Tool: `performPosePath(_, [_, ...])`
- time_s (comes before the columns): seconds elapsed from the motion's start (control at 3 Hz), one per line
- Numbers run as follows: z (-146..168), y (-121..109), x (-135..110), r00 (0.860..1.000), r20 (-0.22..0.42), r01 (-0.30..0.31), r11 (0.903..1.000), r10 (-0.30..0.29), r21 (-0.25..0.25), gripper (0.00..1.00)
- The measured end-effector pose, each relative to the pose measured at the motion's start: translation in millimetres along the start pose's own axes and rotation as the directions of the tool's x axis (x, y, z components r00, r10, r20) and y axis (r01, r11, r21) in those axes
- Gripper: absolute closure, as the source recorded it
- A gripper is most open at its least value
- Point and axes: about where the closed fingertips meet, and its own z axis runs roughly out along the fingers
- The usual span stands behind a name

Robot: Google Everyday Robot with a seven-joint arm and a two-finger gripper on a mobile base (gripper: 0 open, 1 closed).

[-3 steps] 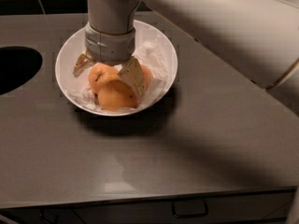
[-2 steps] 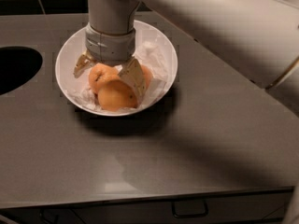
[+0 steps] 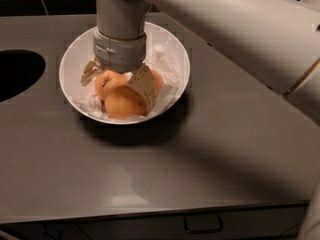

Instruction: Pick orange from white bowl

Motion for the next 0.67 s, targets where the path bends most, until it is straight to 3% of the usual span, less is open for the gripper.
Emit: performPosePath(0.67, [7.5,5.7,2.1,1.000,0.018,-0.019,0.9994,0.020,-0.028,0.11])
